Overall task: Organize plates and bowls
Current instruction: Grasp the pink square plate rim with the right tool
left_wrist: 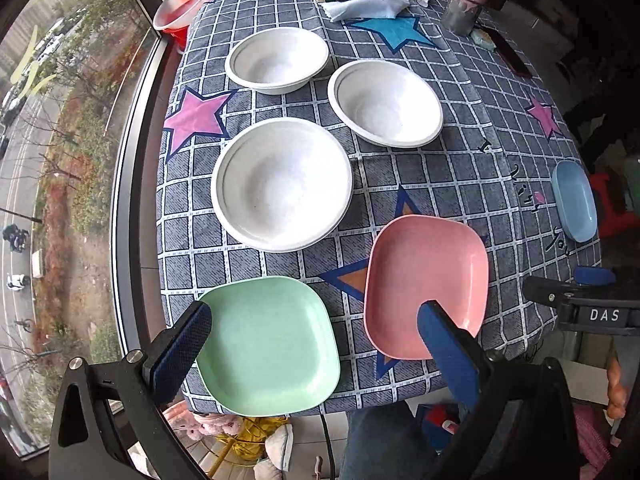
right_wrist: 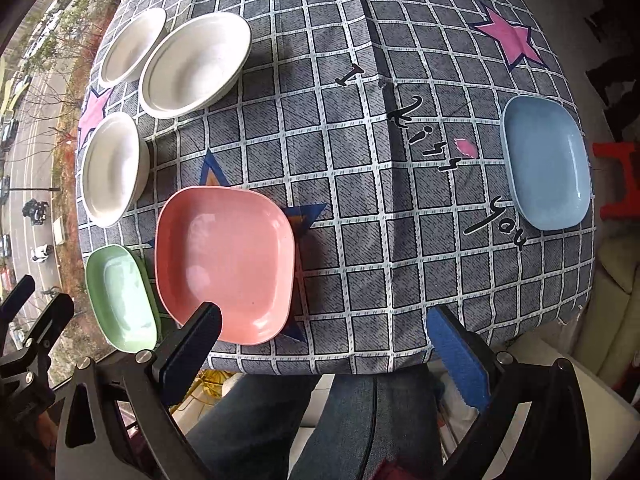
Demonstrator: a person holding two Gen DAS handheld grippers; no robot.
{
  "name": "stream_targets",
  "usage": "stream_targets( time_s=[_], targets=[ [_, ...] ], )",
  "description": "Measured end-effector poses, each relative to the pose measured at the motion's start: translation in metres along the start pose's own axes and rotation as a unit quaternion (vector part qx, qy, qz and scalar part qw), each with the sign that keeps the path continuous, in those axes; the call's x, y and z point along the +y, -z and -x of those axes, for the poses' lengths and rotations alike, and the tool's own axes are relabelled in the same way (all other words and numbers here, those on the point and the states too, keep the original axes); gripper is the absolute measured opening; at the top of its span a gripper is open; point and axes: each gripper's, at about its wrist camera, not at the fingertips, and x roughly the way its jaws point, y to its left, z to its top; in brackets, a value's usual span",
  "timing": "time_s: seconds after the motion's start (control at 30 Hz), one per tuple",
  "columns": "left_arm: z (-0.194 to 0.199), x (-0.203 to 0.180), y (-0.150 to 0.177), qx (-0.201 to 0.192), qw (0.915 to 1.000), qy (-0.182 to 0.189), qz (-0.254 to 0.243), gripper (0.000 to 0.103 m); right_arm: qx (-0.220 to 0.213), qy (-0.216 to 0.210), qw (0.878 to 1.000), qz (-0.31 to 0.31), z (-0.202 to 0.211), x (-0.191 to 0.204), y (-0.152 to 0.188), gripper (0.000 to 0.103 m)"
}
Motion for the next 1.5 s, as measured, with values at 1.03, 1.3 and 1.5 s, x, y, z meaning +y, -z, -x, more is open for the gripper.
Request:
stream_targets(
  time_s=[1.03,1.3,1.5],
  targets=[
    [-0.126,-0.074,0.01,0.062,0.9976,-0.031,0.009,0.103,0.05,0.031,0.998,0.024,-0.099,-0.079,0.004,0.103],
    [-0.153,-0.061,0.003,0.069,0.9959,-0.033,0.047,0.103,0.035,0.023,0.995,0.086,-0.115,-0.053,-0.028,0.103],
    [-0.165,-0.063,0.017,0.061,0.994,-0.005,0.091,0.103,0.021,0.02,0.995,0.094,-0.119,-0.038,-0.017,0.103]
  ],
)
